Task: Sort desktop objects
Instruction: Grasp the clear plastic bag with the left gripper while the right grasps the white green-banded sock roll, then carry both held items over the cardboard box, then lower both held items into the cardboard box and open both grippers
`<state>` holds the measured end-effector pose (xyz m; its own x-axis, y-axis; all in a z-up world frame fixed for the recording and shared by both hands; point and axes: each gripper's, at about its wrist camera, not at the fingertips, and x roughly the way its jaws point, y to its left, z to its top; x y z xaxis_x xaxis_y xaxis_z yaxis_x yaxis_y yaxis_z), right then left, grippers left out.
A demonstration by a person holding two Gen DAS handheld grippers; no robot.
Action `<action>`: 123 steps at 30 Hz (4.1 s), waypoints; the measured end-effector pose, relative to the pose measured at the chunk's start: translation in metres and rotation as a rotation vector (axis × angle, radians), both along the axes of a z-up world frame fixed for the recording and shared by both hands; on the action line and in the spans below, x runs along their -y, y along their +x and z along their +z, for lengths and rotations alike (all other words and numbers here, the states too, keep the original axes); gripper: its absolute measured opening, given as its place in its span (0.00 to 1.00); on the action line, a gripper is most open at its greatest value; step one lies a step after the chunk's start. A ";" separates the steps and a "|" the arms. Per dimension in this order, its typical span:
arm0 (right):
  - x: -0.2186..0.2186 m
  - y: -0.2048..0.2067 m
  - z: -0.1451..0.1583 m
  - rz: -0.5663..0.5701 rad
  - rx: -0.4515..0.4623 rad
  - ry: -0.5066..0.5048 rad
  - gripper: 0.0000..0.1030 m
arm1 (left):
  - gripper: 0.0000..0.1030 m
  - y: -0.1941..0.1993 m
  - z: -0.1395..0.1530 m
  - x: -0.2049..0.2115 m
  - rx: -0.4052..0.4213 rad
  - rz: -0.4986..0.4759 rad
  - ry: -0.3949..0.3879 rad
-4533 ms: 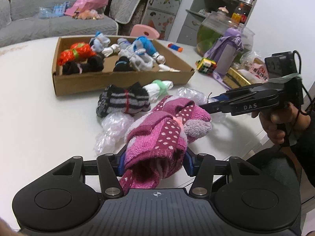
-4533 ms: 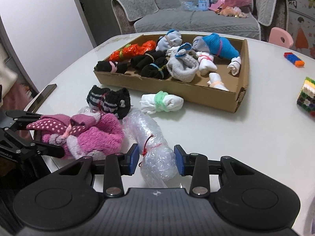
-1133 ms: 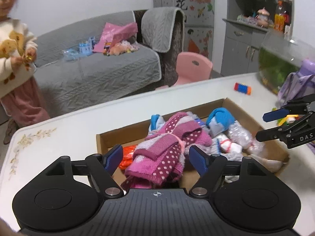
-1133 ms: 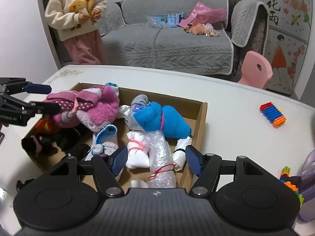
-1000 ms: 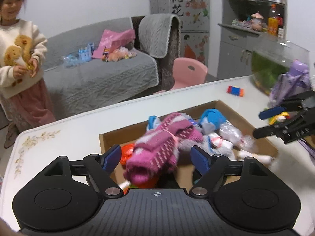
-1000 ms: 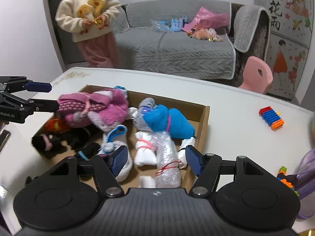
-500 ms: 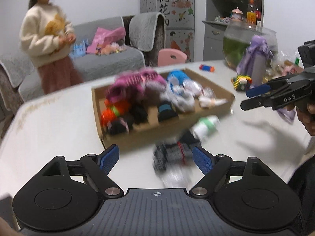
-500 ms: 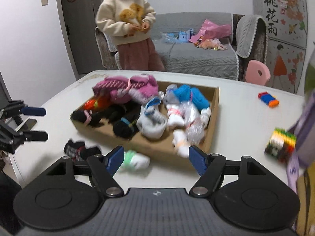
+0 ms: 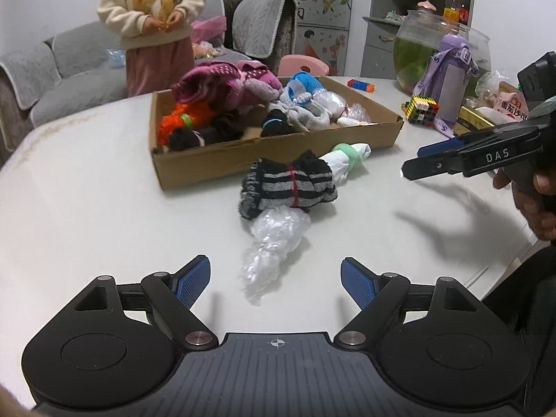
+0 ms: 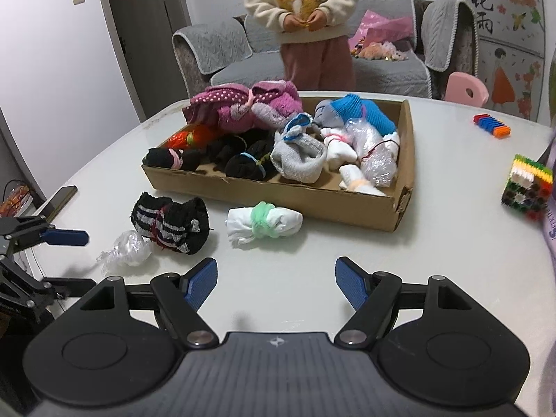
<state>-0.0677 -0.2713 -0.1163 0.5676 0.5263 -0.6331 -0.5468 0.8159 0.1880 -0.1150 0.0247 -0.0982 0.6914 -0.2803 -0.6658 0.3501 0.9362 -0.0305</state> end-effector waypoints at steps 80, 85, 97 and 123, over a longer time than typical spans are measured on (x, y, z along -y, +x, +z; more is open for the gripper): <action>0.026 0.052 0.093 -0.084 0.196 0.023 0.54 | 0.42 0.054 0.125 -0.029 0.233 0.090 0.091; 0.006 0.081 0.101 -0.035 0.174 0.029 0.55 | 0.42 0.096 0.138 -0.008 0.235 0.043 0.071; -0.035 0.143 0.059 0.033 0.056 -0.039 0.55 | 0.42 0.171 0.087 0.040 0.110 -0.040 0.055; -0.054 0.155 0.027 0.045 -0.002 -0.130 0.55 | 0.42 0.191 0.038 0.042 -0.002 -0.064 0.064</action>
<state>0.0878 -0.2169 -0.0896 0.5436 0.4645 -0.6991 -0.5832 0.8081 0.0835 0.0757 -0.0175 -0.0605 0.6719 -0.2807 -0.6854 0.4096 0.9118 0.0281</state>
